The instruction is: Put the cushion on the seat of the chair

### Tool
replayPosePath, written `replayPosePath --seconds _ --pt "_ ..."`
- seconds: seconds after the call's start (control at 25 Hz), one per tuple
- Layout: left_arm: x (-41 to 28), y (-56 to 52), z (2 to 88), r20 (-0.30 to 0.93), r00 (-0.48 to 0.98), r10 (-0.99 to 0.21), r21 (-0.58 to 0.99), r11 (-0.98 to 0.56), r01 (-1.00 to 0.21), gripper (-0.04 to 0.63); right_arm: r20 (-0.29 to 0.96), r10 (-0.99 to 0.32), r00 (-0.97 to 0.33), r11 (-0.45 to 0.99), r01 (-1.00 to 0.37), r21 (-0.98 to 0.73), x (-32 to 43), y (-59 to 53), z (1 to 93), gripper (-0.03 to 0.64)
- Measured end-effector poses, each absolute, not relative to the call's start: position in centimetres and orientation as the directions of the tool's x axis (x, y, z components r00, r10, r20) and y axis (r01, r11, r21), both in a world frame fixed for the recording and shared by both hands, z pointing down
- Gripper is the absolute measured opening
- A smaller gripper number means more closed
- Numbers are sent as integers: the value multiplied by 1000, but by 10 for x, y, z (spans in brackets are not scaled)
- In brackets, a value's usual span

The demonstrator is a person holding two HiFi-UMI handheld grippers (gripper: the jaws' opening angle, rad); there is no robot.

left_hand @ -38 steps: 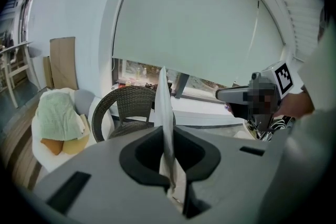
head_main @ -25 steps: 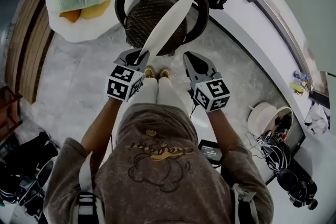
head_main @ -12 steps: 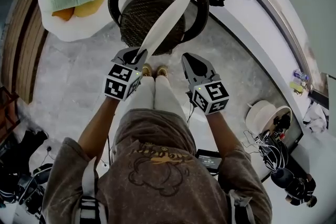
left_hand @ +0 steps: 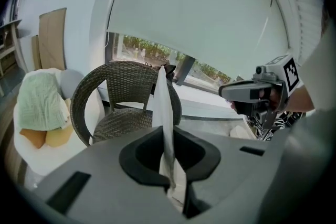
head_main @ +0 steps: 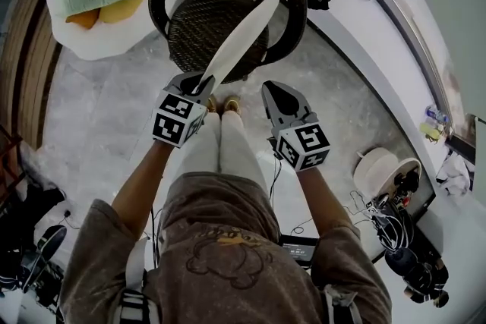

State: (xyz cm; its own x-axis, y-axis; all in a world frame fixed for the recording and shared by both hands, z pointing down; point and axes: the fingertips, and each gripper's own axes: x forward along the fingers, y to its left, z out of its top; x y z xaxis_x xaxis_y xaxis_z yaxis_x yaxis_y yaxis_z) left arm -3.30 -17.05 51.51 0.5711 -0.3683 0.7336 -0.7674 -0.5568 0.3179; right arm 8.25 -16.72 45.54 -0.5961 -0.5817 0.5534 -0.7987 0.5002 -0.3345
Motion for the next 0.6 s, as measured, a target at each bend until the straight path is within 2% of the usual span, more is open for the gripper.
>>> replayPosePath --seconds 0.6 --pt "-16 -187 580 716 632 -296 415 -548 -727 35 576 -575 -582 442 -813 -380 78 -184 532 25"
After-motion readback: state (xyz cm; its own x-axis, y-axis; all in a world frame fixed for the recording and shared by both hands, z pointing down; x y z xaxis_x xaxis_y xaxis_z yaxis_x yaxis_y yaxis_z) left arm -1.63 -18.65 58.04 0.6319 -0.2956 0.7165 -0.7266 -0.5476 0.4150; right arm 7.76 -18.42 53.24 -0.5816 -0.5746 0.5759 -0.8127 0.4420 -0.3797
